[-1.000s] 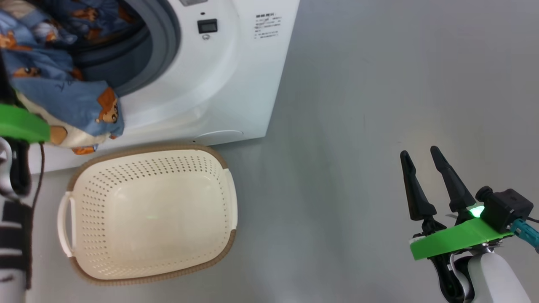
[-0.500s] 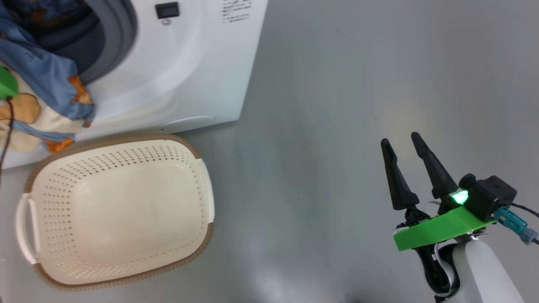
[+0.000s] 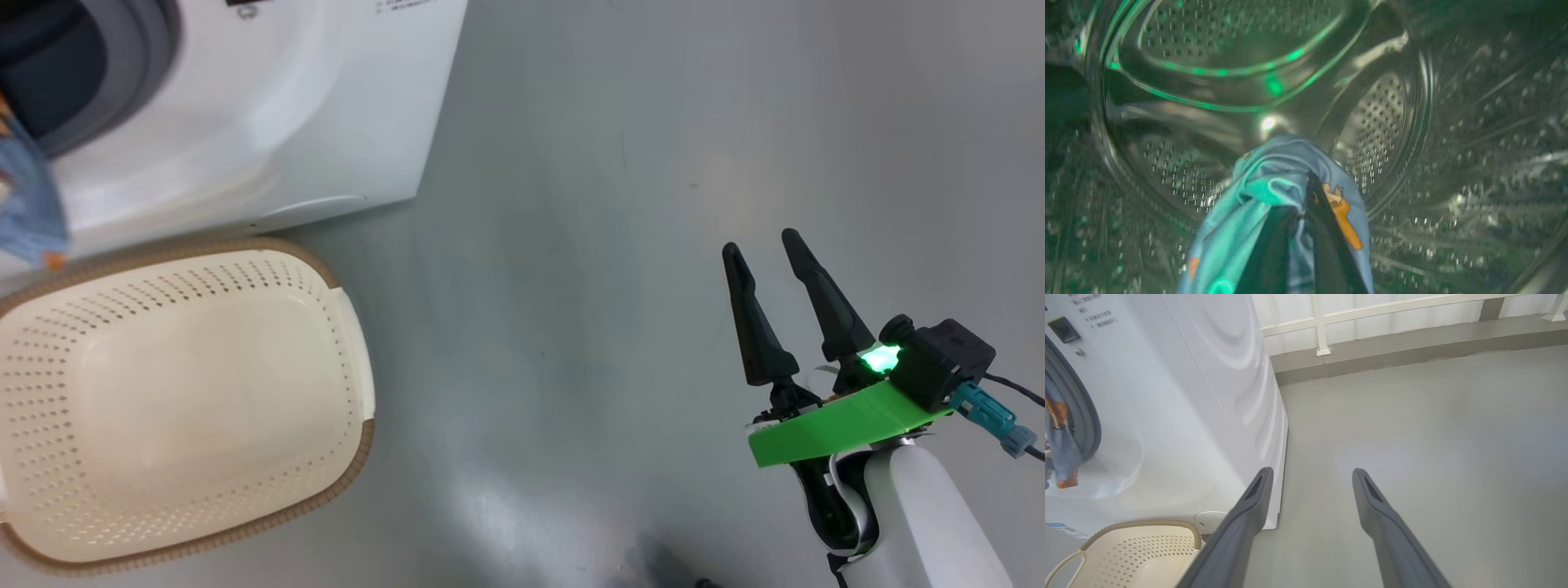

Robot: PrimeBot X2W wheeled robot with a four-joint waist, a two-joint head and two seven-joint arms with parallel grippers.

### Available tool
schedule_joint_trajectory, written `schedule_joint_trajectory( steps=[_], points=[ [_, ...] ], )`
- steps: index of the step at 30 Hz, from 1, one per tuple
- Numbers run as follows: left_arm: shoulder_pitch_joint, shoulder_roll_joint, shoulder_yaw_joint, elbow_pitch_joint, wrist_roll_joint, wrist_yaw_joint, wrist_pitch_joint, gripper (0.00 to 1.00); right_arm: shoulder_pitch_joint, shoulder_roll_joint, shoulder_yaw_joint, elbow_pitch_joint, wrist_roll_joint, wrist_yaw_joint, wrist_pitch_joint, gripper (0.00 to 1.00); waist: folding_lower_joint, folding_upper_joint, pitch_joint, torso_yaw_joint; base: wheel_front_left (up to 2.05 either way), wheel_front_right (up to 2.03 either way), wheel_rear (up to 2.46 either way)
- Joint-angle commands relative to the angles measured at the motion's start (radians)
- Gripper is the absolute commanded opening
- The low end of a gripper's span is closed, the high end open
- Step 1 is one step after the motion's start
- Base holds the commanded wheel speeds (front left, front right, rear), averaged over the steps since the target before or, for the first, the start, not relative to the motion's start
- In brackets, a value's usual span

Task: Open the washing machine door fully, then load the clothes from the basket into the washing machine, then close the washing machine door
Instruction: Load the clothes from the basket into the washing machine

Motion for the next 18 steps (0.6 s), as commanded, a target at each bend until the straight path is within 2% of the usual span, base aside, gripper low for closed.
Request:
schedule_joint_trajectory(
  steps=[1, 4, 6, 7, 8, 9, 10, 18],
  points=[
    [0.004, 0.049, 0.056, -0.091, 0.028, 0.014, -0.006, 0.00, 0.002, 0.003, 0.020, -0.027, 0.007, 0.002, -0.005, 1.00, 0.0000, 0.0000, 0.024, -0.011, 0.00, 0.00, 0.00],
    [0.040, 0.042, 0.105, -0.172, 0.070, 0.012, -0.006, 0.00, -0.002, 0.007, 0.021, -0.028, 0.005, 0.002, -0.005, 1.00, 0.0000, 0.0000, 0.032, -0.012, 0.00, 0.00, 0.00],
    [0.072, 0.029, 0.127, -0.160, 0.080, 0.006, -0.006, 0.00, -0.006, 0.010, 0.023, -0.024, 0.004, 0.002, -0.005, 1.00, 0.0000, 0.0000, 0.033, -0.010, 0.00, 0.00, 0.00],
    [0.085, 0.025, 0.131, -0.139, 0.086, 0.003, -0.006, 0.21, -0.008, 0.012, 0.026, -0.023, 0.004, 0.002, -0.005, 1.00, 0.0000, 0.0000, 0.033, -0.009, 0.00, 0.00, 0.00],
    [0.094, 0.021, 0.135, -0.110, 0.088, 0.000, -0.006, 0.47, -0.009, 0.013, 0.029, -0.022, 0.004, 0.002, -0.005, 1.00, 0.0000, 0.0000, 0.032, -0.008, 0.00, 0.00, 0.00],
    [0.098, 0.018, 0.138, -0.086, 0.091, -0.002, -0.006, 0.92, -0.010, 0.015, 0.031, -0.021, 0.004, 0.002, -0.005, 1.00, 0.0000, 0.0000, 0.031, -0.007, 0.00, 0.00, 0.00],
    [0.100, 0.015, 0.143, -0.063, 0.092, -0.004, -0.006, 1.00, -0.010, 0.015, 0.032, -0.021, 0.004, 0.002, -0.005, 1.00, 0.0000, 0.0000, 0.030, -0.006, 0.00, 0.00, 0.00],
    [0.099, -0.006, 0.159, 0.038, 0.091, -0.016, -0.006, 1.00, -0.014, 0.016, 0.032, -0.020, 0.005, 0.002, -0.005, 1.00, 0.0000, 0.0000, 0.026, 0.005, 0.00, 0.00, 0.00]
  ],
)
